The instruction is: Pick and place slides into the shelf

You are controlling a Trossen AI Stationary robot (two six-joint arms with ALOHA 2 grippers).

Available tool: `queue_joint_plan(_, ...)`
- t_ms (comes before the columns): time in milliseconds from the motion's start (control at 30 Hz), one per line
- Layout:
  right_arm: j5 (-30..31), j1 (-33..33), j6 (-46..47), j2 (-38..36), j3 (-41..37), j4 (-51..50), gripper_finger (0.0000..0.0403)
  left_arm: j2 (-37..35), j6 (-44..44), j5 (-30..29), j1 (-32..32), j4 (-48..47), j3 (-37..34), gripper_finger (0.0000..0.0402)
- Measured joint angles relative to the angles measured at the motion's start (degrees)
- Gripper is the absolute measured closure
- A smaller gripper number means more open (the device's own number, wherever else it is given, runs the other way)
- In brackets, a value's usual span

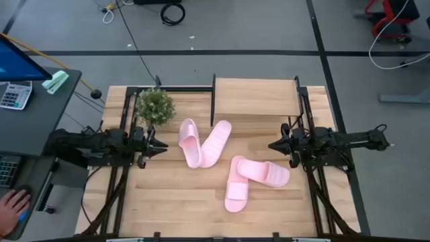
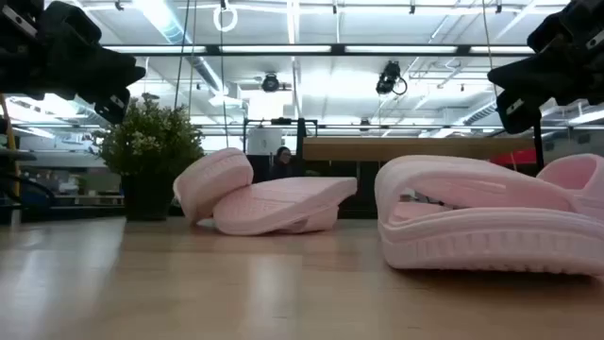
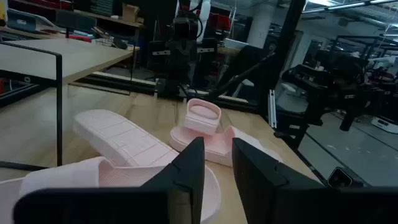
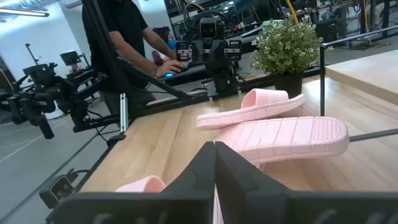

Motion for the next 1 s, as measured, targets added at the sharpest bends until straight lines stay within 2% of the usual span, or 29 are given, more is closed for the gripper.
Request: queue_joint_plan(1000, 0.02, 0.02, 0.0, 0.02, -0.01, 0.0, 0.0389, 0.0, 0.0, 0.01, -0.02, 0.0, -0.02, 0.0318)
